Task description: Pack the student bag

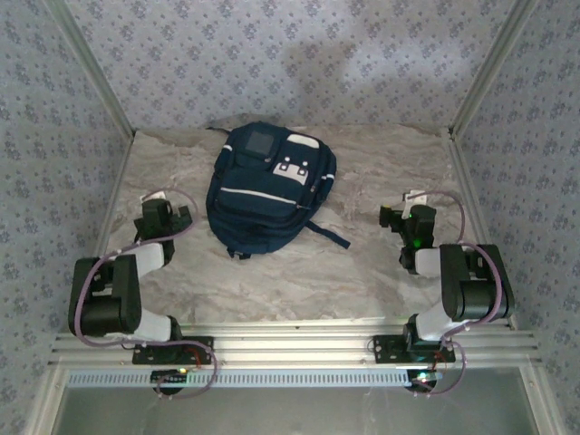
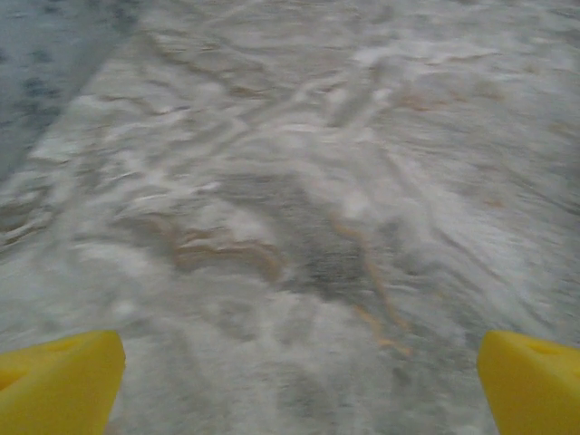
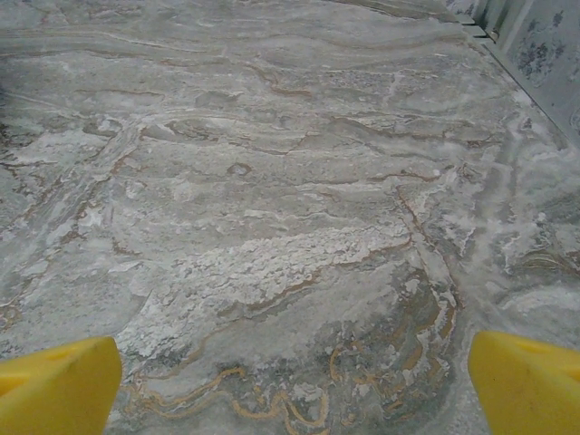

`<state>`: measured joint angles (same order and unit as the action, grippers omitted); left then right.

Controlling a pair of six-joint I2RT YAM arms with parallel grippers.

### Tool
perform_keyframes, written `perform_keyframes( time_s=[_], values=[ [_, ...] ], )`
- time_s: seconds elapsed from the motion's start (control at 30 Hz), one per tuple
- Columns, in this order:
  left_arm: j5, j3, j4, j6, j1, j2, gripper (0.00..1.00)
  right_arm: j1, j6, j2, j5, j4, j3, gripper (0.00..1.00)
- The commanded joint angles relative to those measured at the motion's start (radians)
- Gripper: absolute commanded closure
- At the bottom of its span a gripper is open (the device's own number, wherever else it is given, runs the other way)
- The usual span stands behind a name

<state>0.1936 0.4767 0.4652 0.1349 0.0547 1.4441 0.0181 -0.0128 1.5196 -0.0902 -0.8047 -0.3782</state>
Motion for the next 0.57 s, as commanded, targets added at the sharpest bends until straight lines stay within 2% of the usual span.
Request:
perform_keyframes(
  time_s=[0.0,0.03,0.07,0.1,0.13,0.2,0.53],
  values=[
    [-0.172,-0.093,0.4,-0.06,0.004,0.09,0.01,0.002,-0.004,0.005,0.011,-0.022,-0.005,0.0],
    [-0.173,-0.125,0.518,-0.056,0.006,0.115,0.01,0.003,-0.004,0.004,0.011,-0.022,-0.005,0.0],
    [-0.169,-0.109,0.42,-0.048,0.012,0.077,0.01,0.003,-0.004,0.004,0.011,-0.022,-0.005,0.0],
    [-0.163,-0.1,0.396,-0.05,0.01,0.077,0.01,0.002,-0.004,0.004,0.012,-0.022,-0.005,0.0],
    [-0.169,-0.102,0.437,-0.059,0.004,0.098,0.01,0.003,-0.004,0.004,0.01,-0.022,-0.006,0.0],
    [-0.163,-0.092,0.396,-0.062,0.002,0.085,0.01,0.003,-0.004,0.004,0.011,-0.022,-0.005,0.0],
    [-0.139,-0.092,0.401,-0.063,-0.007,0.088,0.01,0.002,-0.005,0.004,0.009,-0.022,-0.006,0.0]
  ],
)
